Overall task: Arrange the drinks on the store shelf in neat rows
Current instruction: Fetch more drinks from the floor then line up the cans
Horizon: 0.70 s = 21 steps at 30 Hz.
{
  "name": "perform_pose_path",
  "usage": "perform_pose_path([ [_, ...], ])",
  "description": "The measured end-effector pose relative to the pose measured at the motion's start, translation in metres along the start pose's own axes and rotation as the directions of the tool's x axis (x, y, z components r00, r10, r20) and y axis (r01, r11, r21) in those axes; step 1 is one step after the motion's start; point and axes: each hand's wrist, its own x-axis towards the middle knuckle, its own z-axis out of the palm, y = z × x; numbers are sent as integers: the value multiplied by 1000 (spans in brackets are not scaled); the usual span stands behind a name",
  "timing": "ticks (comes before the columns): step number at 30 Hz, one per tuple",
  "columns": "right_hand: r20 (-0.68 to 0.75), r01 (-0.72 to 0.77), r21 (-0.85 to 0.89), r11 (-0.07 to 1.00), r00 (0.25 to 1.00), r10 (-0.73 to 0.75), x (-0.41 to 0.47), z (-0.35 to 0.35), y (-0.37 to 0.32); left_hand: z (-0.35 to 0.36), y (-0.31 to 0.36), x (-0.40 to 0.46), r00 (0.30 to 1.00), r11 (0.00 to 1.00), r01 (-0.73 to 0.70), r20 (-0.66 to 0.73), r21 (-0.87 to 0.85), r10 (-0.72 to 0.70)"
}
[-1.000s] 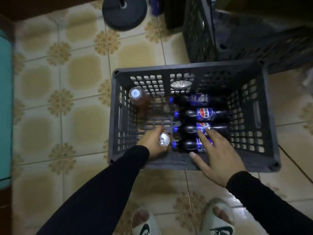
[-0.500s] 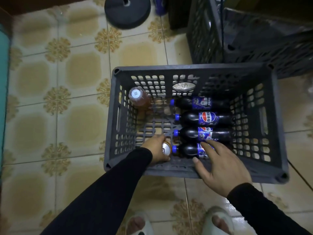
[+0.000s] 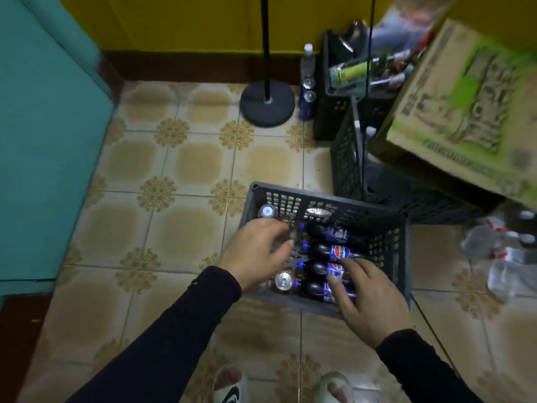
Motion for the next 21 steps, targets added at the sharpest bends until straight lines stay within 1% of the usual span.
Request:
perform_pose_path([
  [3,-89,63,-2,998,994,-63,-7,-87,-52,-83,38,-33,985,997,-71,-156,16,72],
  [7,-221,169,-17,985,961,-169,-26,-199,-122,-190,84,-87,952,990,-105,-278,96,128],
  [9,-266,236,-30,971,935,-235,-39,-248,-154,-239,103,-120,930,987,-96,-343,133,137],
  [11,-294,298,-40,954,909,-297,-54,-290,-183,-283,119,-157,895,980,-75,-420,183,147],
  [13,-333,361,-37,932,875,-352,-74,-327,-211,-319,131,-197,843,971,-55,-509,234,171],
  [16,-366,473,-24,881,815,-448,-109,-368,-249,-361,148,-264,798,964,17,-584,264,146],
  [18,-389,572,-24,820,750,-535,-135,-388,-270,-379,161,-318,757,952,113,-645,286,104],
  [21,-390,691,-26,722,658,-644,-179,-414,-299,-400,187,-403,696,906,270,-716,325,50],
])
